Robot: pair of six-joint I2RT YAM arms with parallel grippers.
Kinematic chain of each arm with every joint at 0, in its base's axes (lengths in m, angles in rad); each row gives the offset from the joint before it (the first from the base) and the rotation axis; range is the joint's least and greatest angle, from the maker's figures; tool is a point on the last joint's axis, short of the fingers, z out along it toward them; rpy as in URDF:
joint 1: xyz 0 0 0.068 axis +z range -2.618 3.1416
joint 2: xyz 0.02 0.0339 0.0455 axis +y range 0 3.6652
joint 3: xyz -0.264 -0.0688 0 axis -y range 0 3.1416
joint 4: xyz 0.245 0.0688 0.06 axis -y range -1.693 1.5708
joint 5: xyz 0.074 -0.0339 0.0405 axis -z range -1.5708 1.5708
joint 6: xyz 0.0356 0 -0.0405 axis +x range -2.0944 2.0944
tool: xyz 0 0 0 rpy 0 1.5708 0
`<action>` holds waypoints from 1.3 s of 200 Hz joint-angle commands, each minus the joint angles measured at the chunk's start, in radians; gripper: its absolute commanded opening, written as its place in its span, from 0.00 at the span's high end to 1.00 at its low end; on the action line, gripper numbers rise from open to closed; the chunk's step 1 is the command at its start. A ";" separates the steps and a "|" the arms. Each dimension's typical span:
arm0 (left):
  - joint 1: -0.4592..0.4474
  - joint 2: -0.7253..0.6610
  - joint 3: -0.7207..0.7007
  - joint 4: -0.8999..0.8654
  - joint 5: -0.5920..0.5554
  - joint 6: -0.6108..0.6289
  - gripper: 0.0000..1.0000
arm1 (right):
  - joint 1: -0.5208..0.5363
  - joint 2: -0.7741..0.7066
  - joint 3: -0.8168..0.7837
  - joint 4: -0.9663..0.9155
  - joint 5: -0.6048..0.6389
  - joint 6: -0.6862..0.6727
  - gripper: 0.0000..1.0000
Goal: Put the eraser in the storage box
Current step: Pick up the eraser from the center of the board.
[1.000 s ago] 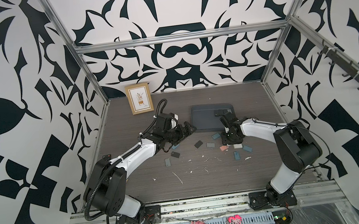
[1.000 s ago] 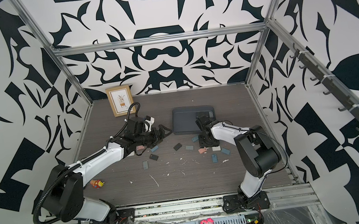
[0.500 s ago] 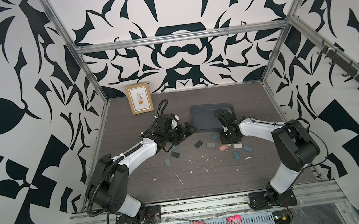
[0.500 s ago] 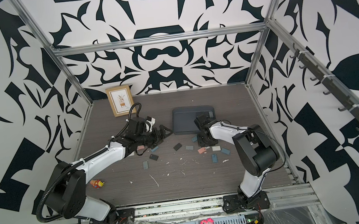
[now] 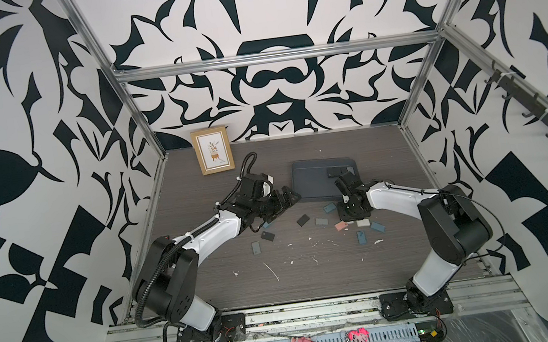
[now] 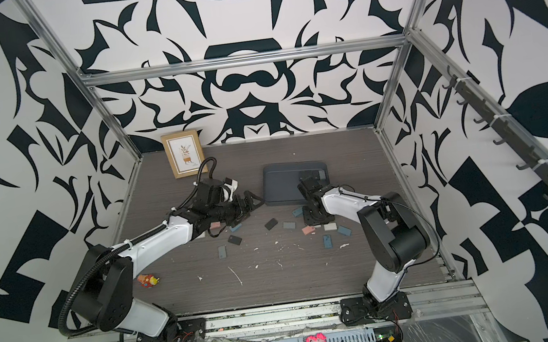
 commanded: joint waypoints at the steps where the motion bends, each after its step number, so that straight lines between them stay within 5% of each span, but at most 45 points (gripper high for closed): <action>1: 0.003 -0.004 -0.018 0.012 0.012 -0.010 0.01 | 0.002 -0.028 0.042 -0.038 0.006 -0.003 0.81; 101: 0.005 0.006 0.022 0.055 0.037 -0.030 0.01 | 0.002 -0.026 0.335 -0.179 -0.010 -0.009 0.82; 260: 0.013 0.110 0.114 0.115 0.072 -0.048 0.01 | -0.003 0.533 1.002 -0.288 0.002 0.074 0.81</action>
